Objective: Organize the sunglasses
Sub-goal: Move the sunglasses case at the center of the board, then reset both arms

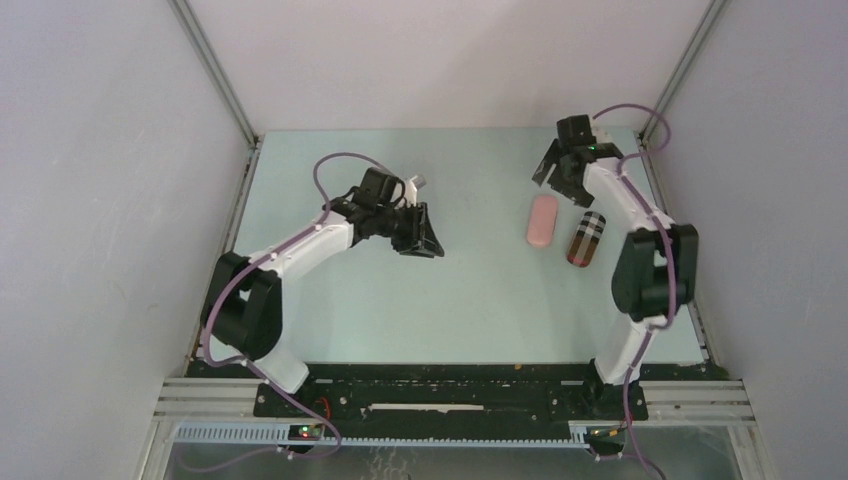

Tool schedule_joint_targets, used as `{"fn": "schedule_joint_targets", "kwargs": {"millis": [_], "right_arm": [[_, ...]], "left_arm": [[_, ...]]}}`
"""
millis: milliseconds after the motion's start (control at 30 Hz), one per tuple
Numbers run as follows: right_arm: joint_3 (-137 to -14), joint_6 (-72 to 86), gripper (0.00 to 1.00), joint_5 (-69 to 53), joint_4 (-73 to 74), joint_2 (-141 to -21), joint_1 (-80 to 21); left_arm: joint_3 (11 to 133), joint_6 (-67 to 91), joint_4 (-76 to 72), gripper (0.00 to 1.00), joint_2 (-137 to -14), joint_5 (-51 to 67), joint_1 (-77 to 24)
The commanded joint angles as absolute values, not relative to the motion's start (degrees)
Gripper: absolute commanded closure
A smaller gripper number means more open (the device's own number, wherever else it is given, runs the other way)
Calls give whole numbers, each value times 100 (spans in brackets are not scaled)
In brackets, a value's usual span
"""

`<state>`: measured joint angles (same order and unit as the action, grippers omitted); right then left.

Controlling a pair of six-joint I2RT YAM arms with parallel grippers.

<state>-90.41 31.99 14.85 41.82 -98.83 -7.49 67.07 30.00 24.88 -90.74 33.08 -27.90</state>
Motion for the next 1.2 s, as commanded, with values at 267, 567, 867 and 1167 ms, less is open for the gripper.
{"fn": "schedule_joint_targets", "kwargs": {"millis": [267, 567, 867, 1167], "right_arm": [[-6615, 2770, 0, 1532, 3337, -6644, -1177], [-4917, 3062, 0, 1062, 2629, -5481, -1369], [-4768, 3049, 0, 1144, 2159, -5215, -1395], [-4772, 3046, 0, 1185, 2052, -5188, -1401]], "left_arm": [[7181, 2219, 2734, 58, -7064, 2164, -2479], [6355, 2150, 2182, 51, -5954, 883, -2461], [6064, 2299, 2011, 53, -5847, 524, -2452], [5844, 2263, 1621, 55, -5591, 238, -2452]]}}
